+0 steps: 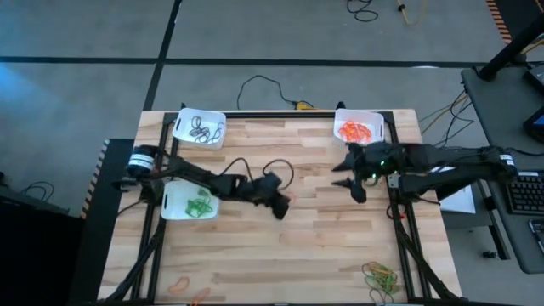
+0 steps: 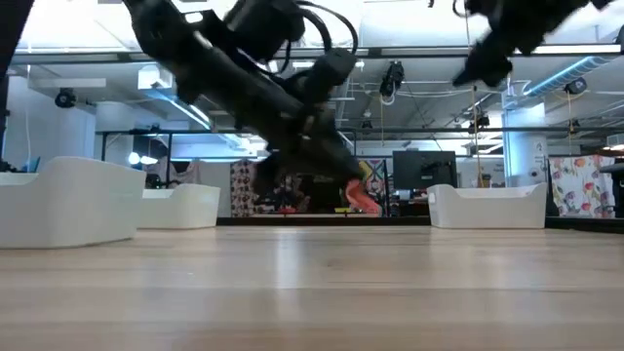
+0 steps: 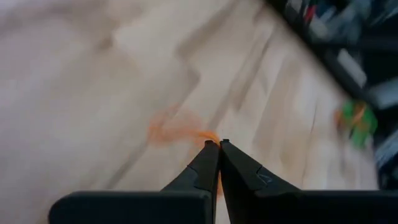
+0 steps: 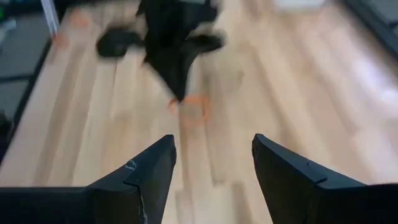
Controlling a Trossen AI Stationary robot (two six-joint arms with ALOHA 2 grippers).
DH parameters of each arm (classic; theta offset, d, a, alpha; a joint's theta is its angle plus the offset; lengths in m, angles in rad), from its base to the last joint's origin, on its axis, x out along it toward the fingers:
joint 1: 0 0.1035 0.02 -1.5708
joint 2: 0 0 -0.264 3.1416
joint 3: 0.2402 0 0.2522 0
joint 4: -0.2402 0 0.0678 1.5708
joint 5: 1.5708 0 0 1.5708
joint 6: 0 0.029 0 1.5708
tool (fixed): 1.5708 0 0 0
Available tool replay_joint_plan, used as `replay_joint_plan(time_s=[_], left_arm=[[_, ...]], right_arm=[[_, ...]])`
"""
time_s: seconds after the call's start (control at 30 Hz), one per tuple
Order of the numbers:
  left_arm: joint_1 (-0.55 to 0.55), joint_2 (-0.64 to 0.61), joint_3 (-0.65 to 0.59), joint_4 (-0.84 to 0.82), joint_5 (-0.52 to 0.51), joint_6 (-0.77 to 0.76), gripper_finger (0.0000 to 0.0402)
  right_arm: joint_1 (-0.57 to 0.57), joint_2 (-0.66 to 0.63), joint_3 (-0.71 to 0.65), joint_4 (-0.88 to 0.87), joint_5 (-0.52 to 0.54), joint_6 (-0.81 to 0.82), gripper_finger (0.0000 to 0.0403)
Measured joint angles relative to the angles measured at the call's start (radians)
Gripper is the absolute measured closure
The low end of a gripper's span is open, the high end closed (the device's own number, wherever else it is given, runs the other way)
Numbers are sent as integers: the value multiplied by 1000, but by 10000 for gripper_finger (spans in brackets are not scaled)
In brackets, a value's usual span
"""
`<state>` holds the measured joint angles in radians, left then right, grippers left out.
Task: Sort rubber bands into baskets
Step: Put the orange rubber band into the top right white bin
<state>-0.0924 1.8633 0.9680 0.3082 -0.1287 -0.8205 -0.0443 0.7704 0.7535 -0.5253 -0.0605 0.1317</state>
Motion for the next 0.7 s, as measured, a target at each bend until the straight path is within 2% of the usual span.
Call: replay_joint_plan(time_s=[0.17,0.27,0.5,0.7], left_arm=[[35,91,0,282,3,-22,402],[35,153,0,351,7,-67,402],[30,207,1,314,13,-104,396],[28,152,2,92,37,-37,349]], right_arm=[[62,48,-163,149,0,32,197],[87,100,-245,309,0,52,197],[99,319,-313,576,0,27,197],[99,526,-239,627,-8,-37,197]])
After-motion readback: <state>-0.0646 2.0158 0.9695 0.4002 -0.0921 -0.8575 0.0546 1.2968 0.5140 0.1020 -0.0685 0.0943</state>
